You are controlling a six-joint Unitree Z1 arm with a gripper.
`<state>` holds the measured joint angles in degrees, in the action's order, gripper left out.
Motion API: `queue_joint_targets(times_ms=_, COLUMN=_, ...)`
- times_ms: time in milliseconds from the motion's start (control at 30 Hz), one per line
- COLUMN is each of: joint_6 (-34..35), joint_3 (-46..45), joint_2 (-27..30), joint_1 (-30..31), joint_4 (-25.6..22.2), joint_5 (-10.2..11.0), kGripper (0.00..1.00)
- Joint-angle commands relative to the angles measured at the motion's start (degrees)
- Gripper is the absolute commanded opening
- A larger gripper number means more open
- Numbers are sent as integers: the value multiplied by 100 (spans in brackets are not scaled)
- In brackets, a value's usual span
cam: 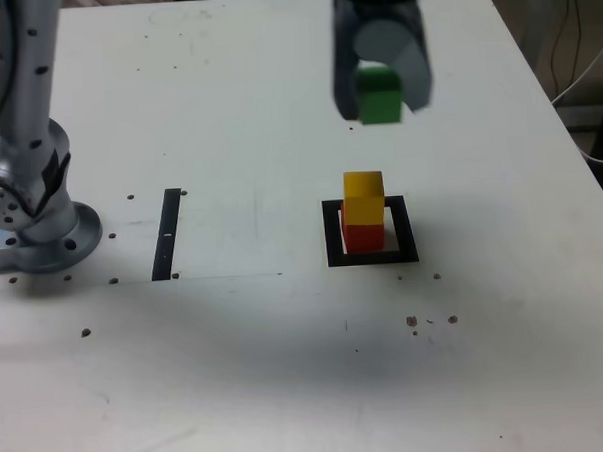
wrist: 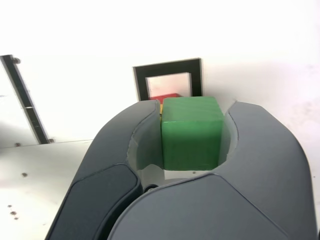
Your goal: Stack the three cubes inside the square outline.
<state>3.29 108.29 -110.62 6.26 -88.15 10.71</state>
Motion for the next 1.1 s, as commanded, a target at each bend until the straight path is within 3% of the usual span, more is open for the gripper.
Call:
queue_joint_targets(times_ms=0, joint_6=67, joint_3=-207, joint_2=196, joint_1=-59, joint_4=65, joint_5=-30, kGripper=7)
queue_joint_targets(times_ms=400, joint_6=468, joint_3=-1220, joint_2=337, joint_1=-53, joint_4=990, joint_5=-612, kGripper=7)
queue_joint_targets(times_ms=1067, joint_6=881, joint_3=-1569, joint_2=222, joint_1=323, joint_4=1335, joint_5=-397, kGripper=8)
